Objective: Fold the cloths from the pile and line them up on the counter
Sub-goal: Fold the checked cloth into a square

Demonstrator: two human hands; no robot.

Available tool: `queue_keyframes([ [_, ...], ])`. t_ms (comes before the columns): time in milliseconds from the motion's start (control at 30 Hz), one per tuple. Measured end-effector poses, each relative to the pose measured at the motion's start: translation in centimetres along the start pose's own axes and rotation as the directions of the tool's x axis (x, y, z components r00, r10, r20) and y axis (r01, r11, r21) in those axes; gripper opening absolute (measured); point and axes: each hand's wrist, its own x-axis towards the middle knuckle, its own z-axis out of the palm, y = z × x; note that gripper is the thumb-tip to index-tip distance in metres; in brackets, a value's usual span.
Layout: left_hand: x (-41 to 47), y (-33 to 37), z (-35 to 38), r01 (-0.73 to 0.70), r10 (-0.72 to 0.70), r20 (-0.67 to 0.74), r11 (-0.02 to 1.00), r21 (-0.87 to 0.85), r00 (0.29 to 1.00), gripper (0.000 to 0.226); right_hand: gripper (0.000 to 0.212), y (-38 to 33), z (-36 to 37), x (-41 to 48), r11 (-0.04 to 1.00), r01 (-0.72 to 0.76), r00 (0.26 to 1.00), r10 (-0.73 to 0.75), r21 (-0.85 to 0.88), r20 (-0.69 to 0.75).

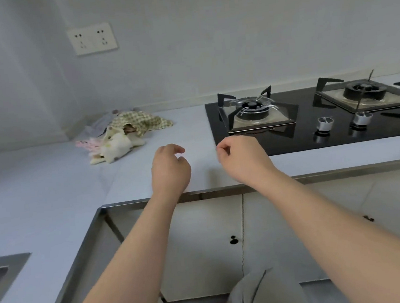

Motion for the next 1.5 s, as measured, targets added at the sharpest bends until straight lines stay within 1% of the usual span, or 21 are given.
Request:
queue_keyframes([
  [133, 3.6, -3.7, -1.7, 0.050, -0.050, -0.003, 0.989, 0.139, 0.999, 0.039, 0.025, -1.9, 4.0, 2.7, 0.998, 0.063, 0.995, -0.063, 0.000, 0.077],
  [267, 7.5, -5.4, -1.9, 0.069, -0.071, -0.002, 0.965, 0.252, 0.997, 0.047, 0.029, -2.6, 7.3, 5.5, 0.995, 0.101, 0.988, -0.100, -0.003, 0.122],
  [367, 11.1, -6.0, -1.2, 0.089, -0.102, 0.036, 0.961, 0.262, 0.994, 0.060, 0.033, -2.5, 8.8, 7.0, 0.995, 0.103, 0.986, -0.103, 0.011, 0.132],
  [467, 14.6, -5.8, -0.7, 0.190, -0.222, 0.091, 0.942, 0.275, 0.971, 0.069, 0.034, -2.2, 9.6, 8.2, 0.995, 0.097, 0.989, -0.100, 0.034, 0.106],
  [533, 16.5, -5.7, -0.3, 0.248, -0.298, 0.112, 0.911, 0.329, 0.948, 0.068, 0.035, -1.9, 9.8, 8.9, 0.994, 0.099, 0.991, -0.102, 0.046, 0.087],
  [600, 17.6, -5.5, 0.0, 0.245, -0.321, 0.126, 0.879, 0.408, 0.939, 0.061, 0.035, -1.5, 9.8, 9.4, 0.993, 0.101, 0.992, -0.104, 0.055, 0.073],
  [700, 18.0, -5.5, 0.4, 0.247, -0.320, 0.101, 0.864, 0.439, 0.942, 0.038, 0.034, -0.9, 9.3, 10.0, 0.991, 0.121, 0.991, -0.124, 0.065, 0.057],
  [733, 18.0, -5.3, 0.5, 0.251, -0.308, 0.073, 0.871, 0.422, 0.948, 0.034, 0.034, -0.7, 9.0, 10.2, 0.990, 0.127, 0.990, -0.131, 0.064, 0.052],
  [800, 17.8, -4.3, 0.5, 0.195, -0.221, 0.027, 0.906, 0.375, 0.975, 0.042, 0.034, -0.3, 8.2, 10.4, 0.989, 0.136, 0.989, -0.139, 0.062, 0.041],
  [900, 16.8, -1.1, -0.7, -0.049, 0.061, -0.027, 0.945, 0.323, 0.998, 0.066, 0.036, 0.0, 7.0, 10.5, 0.988, 0.138, 0.990, -0.140, 0.069, 0.024],
  [933, 16.2, 0.2, -1.3, -0.147, 0.172, -0.060, 0.944, 0.294, 0.983, 0.068, 0.038, 0.0, 6.6, 10.5, 0.987, 0.144, 0.989, -0.145, 0.070, 0.020],
  [1000, 14.7, 3.0, -2.7, -0.357, 0.394, -0.116, 0.901, 0.247, 0.912, 0.068, 0.046, -0.4, 5.3, 10.3, 0.982, 0.169, 0.986, -0.169, 0.083, -0.011],
  [1067, 13.2, 5.6, -4.0, -0.491, 0.523, -0.164, 0.848, 0.199, 0.837, 0.063, 0.065, -1.1, 3.8, 9.9, 0.973, 0.211, 0.975, -0.203, 0.090, -0.086],
  [1133, 11.8, 8.2, -5.3, -0.512, 0.529, -0.210, 0.849, 0.131, 0.822, 0.054, 0.082, -1.7, 2.3, 9.3, 0.974, 0.217, 0.958, -0.200, 0.064, -0.205],
  [1167, 11.2, 9.2, -5.8, -0.503, 0.513, -0.225, 0.858, 0.105, 0.828, 0.050, 0.084, -1.9, 1.4, 9.1, 0.979, 0.197, 0.949, -0.178, 0.050, -0.259],
  [1200, 10.8, 10.1, -6.3, -0.498, 0.504, -0.242, 0.862, 0.091, 0.829, 0.046, 0.081, -2.0, 0.5, 8.9, 0.984, 0.174, 0.944, -0.155, 0.042, -0.292],
  [1233, 10.4, 10.8, -6.6, -0.500, 0.505, -0.261, 0.861, 0.091, 0.823, 0.043, 0.072, -1.9, -0.6, 8.7, 0.985, 0.165, 0.943, -0.144, 0.046, -0.299],
  [1333, 9.7, 12.0, -7.5, -0.489, 0.495, -0.292, 0.867, 0.099, 0.818, 0.030, 0.031, -1.4, -3.9, 7.8, 0.969, 0.209, 0.954, -0.171, 0.135, -0.247],
  [1367, 9.6, 12.2, -7.7, -0.473, 0.479, -0.286, 0.876, 0.094, 0.830, 0.025, 0.023, -1.1, -4.9, 7.5, 0.966, 0.220, 0.951, -0.182, 0.134, -0.250],
  [1433, 9.3, 12.6, -8.1, -0.428, 0.438, -0.246, 0.899, 0.095, 0.865, 0.019, 0.024, -0.4, -6.9, 7.0, 0.974, 0.201, 0.959, -0.173, 0.108, -0.225],
  [1500, 9.1, 12.7, -8.4, -0.370, 0.383, -0.183, 0.923, 0.101, 0.905, 0.019, 0.030, 0.4, -8.5, 6.7, 0.986, 0.145, 0.983, -0.133, 0.086, -0.130],
])
